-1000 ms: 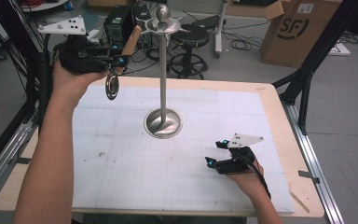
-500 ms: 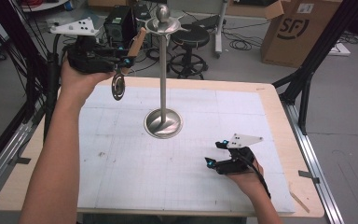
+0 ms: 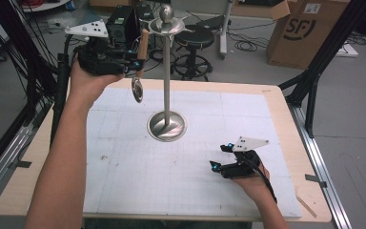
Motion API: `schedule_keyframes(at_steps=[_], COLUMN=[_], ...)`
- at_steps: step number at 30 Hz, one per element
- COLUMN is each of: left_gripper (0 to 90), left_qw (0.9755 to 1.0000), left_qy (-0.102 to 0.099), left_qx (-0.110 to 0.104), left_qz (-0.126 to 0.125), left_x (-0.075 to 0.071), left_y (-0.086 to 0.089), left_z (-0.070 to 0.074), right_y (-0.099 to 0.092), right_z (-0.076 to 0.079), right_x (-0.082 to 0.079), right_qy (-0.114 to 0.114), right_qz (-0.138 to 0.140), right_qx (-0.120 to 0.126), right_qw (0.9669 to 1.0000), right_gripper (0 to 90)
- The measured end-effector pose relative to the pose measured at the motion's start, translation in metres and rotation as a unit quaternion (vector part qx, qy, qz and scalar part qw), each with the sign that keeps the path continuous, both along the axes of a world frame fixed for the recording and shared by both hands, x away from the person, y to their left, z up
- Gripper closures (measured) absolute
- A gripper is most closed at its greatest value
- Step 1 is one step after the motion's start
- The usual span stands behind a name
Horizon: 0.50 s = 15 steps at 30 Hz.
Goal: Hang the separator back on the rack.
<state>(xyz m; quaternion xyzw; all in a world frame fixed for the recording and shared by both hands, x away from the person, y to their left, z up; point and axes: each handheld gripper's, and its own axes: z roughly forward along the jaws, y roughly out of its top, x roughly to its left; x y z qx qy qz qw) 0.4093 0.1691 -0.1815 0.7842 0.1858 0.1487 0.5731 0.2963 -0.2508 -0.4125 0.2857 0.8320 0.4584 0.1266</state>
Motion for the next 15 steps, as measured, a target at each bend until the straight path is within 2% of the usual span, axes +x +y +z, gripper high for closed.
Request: schedule_keyframes(at_steps=[4,8,10,15], left_gripper=[67.3,66.0,60.1,53.6], left_qw=[1.0000,1.0000,0.9999,0.9997], left_qy=[0.006,0.003,0.006,0.012], left_qx=[-0.006,0.003,0.010,0.011], left_qz=[-0.003,-0.002,0.009,0.018], left_x=[0.0017,0.0019,0.0016,0.0002], left_y=[-0.0020,-0.0033,-0.0036,0.0002], left_z=[-0.0016,-0.0025,-0.0031,-0.0052], right_y=[-0.0008,-0.0017,-0.0023,-0.0019], right_z=[0.0001,-0.0003,-0.0002,-0.0002], right_x=[0.0002,-0.0002,0.0000,-0.0001], right_qy=[-0.001,0.001,-0.001,-0.003], right_qz=[-0.001,-0.001,-0.002,0.000], right_qx=[0.002,0.003,0.003,0.002], right_qw=[1.0000,1.0000,1.0000,1.0000], right_gripper=[24.2,24.2,24.2,24.2])
